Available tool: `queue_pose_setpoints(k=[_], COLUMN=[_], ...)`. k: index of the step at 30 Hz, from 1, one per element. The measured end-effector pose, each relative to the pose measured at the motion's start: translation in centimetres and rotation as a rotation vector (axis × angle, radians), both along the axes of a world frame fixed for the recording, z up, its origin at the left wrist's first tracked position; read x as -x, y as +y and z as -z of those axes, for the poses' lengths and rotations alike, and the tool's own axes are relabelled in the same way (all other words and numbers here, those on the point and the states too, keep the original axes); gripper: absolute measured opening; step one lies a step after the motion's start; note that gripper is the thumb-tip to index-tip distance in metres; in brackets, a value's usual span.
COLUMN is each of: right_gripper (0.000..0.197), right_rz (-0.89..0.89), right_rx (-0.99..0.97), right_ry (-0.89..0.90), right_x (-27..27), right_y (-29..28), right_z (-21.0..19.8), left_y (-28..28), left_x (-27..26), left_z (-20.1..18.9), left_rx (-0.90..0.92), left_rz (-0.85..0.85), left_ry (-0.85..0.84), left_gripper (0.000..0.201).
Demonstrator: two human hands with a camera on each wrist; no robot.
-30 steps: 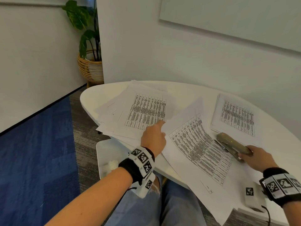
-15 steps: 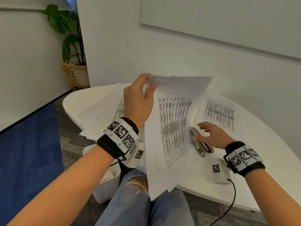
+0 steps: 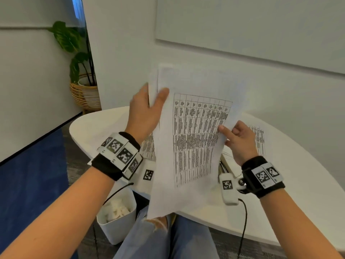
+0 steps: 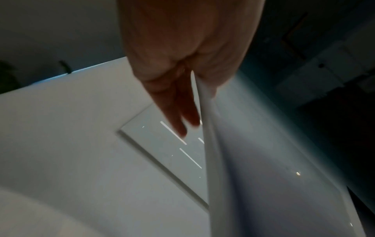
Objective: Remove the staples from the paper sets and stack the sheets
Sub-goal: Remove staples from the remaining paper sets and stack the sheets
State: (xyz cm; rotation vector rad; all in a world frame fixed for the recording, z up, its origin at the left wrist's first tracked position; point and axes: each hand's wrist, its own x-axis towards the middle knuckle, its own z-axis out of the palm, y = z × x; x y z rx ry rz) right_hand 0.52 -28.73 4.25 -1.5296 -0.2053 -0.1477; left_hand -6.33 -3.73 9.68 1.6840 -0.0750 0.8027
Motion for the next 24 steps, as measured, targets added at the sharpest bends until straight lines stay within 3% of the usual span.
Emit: queue_pose_setpoints(k=[3, 6, 13, 20, 24], right_gripper=[0.017, 0.017, 0.059, 0.054, 0.046], right_rz=[0.049, 0.038, -0.011, -0.031, -0.031], right_rx=[-0.085, -0.088, -0.014, 0.056, 0.054], right_ry=[-0.006, -0.017, -0.128, -0.198, -0.248], right_x=[0.4, 1.0, 2.3, 3.2, 3.8], right_y=[-0.3, -0.4, -1.9, -3.8, -3.5], right_z=[0.4, 0.0, -2.4, -4.0, -4.5], left_y=[0.0, -1.1, -2.6, -3.6, -4.8], left_x=[0.0, -0.1, -0.1, 0.0, -0.1], left_z=[2.8, 4.7, 4.1, 1.3, 0.2], left_rx=[-0.123, -0.109, -0.001, 0.097, 0.019], left_rz=[0.086, 0.047, 0.131, 0.211, 0.189], left_ry=[0.248, 0.306, 0.224, 0.131, 0.073], left_gripper=[0.039, 0.035, 0.033, 0.057, 0.047])
